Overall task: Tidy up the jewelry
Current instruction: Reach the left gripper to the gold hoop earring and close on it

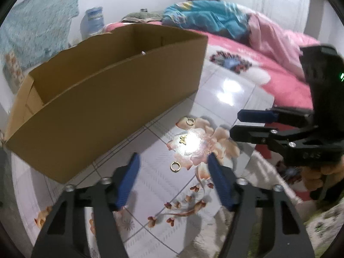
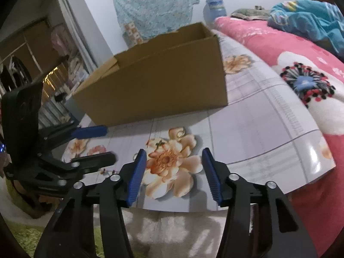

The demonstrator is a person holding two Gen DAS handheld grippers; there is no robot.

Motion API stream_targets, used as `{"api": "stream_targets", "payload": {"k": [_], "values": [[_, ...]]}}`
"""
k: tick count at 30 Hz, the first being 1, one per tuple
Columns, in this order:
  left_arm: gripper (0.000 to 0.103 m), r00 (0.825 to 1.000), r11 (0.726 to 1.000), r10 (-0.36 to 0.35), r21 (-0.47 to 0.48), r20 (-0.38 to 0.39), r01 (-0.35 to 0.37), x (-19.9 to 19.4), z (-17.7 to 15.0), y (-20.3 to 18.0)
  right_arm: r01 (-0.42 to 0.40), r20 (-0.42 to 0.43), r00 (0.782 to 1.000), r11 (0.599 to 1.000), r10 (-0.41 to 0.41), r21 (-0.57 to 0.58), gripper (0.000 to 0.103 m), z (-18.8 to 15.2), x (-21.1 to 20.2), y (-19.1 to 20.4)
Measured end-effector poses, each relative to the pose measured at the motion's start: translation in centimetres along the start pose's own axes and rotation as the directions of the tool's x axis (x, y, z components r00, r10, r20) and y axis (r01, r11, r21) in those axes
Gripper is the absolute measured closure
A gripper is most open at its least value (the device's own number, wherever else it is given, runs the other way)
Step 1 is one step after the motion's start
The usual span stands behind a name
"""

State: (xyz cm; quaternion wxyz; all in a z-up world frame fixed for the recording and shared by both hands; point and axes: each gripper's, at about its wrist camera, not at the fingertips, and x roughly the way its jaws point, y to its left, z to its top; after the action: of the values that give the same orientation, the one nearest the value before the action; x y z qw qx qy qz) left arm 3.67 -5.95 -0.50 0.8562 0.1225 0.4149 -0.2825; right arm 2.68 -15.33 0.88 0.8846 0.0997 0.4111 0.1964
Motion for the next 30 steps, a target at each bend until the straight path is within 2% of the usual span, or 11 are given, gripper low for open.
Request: {"api": "stream_targets", "payload": {"k": [6,10,18,22,30], "values": [[0.074,0.999,0.999,0.002,0.05,-0.053,0.001,2.3,-0.1,-0.5,-0.007,-0.019,1.0,1.0,0.007,-0.008,0.06,-0.4,0.6,0.2],[0.083,0.997,0.998,-0.002,0.054,-0.079,0.007,3.1,-0.4,-0.2,-0.006,-0.02,1.0,1.0,0.006,-0.002,0.06,-0.4,0.7,0.1],[0.085,0.996,0.996,-0.002,0.089,-0.084,0.009,3.6,-0.6,-0.4,-0.001,-0.019,1.0,1.0,0.001,0.001,0.061,-0.2,0.7,0.3],[0.092,0.997,0.994,0.006,0.105,-0.083,0.003,3.6,-0.6,-0.5,0.003,-0.017,1.0,1.0,-0.003,-0.001,0.062,-0.2,0.6,0.4],[0.092,0.997,0.995,-0.016,0.093,-0.074,0.023,3.4,-0.6,-0.3,0.016,-0.013,1.0,1.0,-0.016,-0.003,0.062,0.2,0.5,0.4]]}}
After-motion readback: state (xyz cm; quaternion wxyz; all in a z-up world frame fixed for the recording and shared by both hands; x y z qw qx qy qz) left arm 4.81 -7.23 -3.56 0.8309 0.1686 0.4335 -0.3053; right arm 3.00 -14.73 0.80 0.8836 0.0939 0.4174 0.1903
